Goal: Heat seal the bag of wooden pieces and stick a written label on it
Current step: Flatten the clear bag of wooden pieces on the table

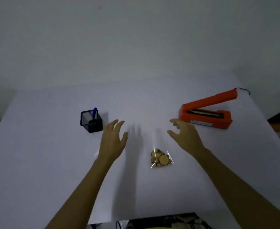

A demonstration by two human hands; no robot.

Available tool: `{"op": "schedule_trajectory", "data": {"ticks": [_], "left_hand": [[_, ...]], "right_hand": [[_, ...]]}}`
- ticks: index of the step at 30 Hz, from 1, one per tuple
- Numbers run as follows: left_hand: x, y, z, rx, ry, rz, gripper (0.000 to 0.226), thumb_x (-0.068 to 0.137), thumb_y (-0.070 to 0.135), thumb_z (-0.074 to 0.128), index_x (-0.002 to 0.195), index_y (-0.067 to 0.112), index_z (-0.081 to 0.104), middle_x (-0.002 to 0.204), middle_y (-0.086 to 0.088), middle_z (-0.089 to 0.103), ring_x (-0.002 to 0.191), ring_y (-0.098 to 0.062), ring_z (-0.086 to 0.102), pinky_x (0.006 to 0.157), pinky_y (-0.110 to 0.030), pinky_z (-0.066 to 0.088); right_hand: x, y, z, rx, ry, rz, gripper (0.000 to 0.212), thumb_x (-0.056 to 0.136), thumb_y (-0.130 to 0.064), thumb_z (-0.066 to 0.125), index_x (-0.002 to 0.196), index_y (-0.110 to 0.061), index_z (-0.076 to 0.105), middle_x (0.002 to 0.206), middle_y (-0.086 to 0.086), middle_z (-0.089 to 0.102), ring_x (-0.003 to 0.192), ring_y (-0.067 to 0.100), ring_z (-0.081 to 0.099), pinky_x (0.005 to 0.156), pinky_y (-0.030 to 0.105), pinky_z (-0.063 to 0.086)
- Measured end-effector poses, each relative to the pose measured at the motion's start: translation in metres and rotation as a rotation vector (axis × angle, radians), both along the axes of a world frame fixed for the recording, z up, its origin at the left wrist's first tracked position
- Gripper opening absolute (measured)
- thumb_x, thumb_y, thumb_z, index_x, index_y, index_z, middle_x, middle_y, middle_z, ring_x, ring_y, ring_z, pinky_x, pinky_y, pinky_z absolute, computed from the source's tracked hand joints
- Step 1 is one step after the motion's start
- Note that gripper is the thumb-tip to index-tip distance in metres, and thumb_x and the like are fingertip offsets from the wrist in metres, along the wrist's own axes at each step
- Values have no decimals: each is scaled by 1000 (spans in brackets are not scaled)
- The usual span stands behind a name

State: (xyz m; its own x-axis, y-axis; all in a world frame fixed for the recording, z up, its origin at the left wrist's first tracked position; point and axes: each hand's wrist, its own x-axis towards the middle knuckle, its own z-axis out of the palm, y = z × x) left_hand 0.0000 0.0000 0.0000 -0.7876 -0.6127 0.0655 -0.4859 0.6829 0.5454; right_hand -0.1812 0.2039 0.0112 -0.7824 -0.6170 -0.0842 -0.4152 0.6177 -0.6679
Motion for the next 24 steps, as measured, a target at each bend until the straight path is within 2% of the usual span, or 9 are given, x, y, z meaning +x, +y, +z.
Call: {"op": "schedule_trajectory", "data": {"ticks": [6,11,13,14,16,19,24], "left_hand": [[-20,37,-48,22,-111,-149,40,94,21,55,133,11,52,137,-13,52,128,-30,45,105,-43,40],[-36,74,-75,73,-156,-230,46,93,35,41,129,10,55,133,-13,56,120,-30,53,100,-38,43],[-40,83,-82,80,-132,-226,44,93,33,42,127,8,56,129,-14,59,117,-28,57,101,-35,42],[-42,86,-87,60,-117,-223,40,93,28,47,126,7,57,127,-15,61,115,-27,58,100,-32,41],[-42,88,-98,44,-123,-220,40,93,23,51,129,6,55,132,-15,58,119,-27,57,103,-36,43],[-39,88,-108,56,-203,-197,49,96,33,38,139,11,45,142,-11,49,129,-24,48,104,-42,42],[-36,84,-113,20,-272,-216,54,97,41,29,142,12,40,144,-7,48,131,-20,46,112,-47,29]], "right_hand": [[4,6,-55,144,-123,118,33,89,-21,63,121,-18,62,117,4,65,107,19,58,90,30,47],[7,6,-81,72,-49,249,27,92,-9,54,116,-13,66,116,3,66,108,17,56,90,20,41],[8,5,-91,81,-18,317,27,92,-7,52,115,-11,66,116,4,66,108,19,56,90,19,38],[9,5,-97,89,-11,345,28,92,-6,52,115,-10,66,118,6,65,110,20,55,92,20,39],[9,7,-107,109,-16,369,29,92,-5,51,116,-8,66,122,8,64,113,24,55,97,28,42],[9,13,-117,139,-28,355,30,91,-5,51,117,-6,66,126,11,62,118,27,54,102,38,44],[6,18,-121,174,-15,357,37,84,-13,47,113,-4,68,121,14,66,111,32,60,95,46,49]]}}
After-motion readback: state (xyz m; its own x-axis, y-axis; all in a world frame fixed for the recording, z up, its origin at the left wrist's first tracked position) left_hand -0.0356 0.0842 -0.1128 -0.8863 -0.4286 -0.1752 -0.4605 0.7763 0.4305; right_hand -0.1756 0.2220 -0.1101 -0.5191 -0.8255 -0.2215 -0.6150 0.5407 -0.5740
